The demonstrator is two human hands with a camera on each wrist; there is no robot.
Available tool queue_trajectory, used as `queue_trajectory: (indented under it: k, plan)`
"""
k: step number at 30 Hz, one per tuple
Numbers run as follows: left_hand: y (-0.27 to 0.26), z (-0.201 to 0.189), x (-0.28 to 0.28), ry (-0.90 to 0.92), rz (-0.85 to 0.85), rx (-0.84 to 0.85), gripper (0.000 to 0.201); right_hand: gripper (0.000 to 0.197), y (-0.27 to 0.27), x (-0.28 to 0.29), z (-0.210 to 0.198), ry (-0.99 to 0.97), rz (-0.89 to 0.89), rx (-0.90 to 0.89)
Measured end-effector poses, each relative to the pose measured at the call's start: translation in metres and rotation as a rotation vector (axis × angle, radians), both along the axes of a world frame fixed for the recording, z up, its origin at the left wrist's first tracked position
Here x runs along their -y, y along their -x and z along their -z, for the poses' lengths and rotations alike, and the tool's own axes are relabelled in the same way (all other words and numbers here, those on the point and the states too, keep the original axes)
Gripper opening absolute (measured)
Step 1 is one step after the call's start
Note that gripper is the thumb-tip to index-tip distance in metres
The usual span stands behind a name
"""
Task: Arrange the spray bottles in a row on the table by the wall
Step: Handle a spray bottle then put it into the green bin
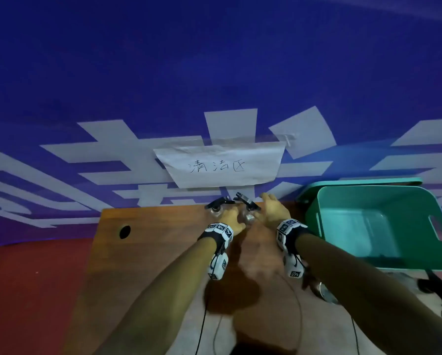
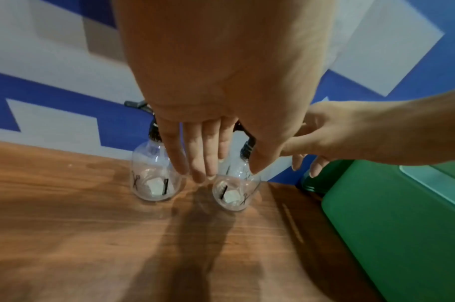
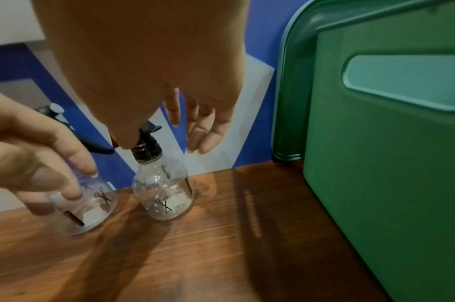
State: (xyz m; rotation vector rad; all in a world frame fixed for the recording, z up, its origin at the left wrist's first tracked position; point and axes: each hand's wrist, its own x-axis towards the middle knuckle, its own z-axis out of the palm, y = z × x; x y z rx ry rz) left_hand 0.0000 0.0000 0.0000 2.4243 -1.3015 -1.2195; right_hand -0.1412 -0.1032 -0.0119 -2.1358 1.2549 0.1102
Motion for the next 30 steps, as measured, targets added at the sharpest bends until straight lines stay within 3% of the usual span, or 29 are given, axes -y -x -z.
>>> queue_trajectory:
  k: [3, 8, 10, 17, 23, 27, 30]
  plan:
    - [-0.002, 0.013, -0.001, -0.034, -0.017, -0.013, 0.034, 0.051, -0.009, 0.003, 0.007, 0.02, -0.001, -0.006]
    - [-0.011, 0.029, -0.003, -0.054, -0.027, -0.027, 0.034, 0.016, -0.024, 0.002, 0.016, 0.024, -0.061, -0.022]
    - [-0.013, 0.031, -0.006, -0.039, -0.059, -0.038, 0.034, 0.012, -0.027, 0.0, 0.02, 0.024, -0.054, -0.033]
    - [-0.008, 0.021, -0.021, 0.003, -0.131, -0.092, 0.057, 0.01, -0.02, -0.014, 0.008, -0.119, 0.065, 0.087]
    - [0.01, 0.014, -0.032, 0.036, -0.095, -0.127, 0.084, 0.031, -0.004, -0.035, -0.012, -0.192, 0.158, 0.422]
    - [0.014, 0.002, -0.043, 0.053, -0.078, -0.176, 0.069, 0.028, 0.011, -0.043, -0.026, -0.315, 0.113, 0.495]
    - [0.017, -0.009, -0.053, 0.092, -0.052, -0.213, 0.07, 0.034, 0.022, -0.049, -0.032, -0.279, 0.058, 0.461]
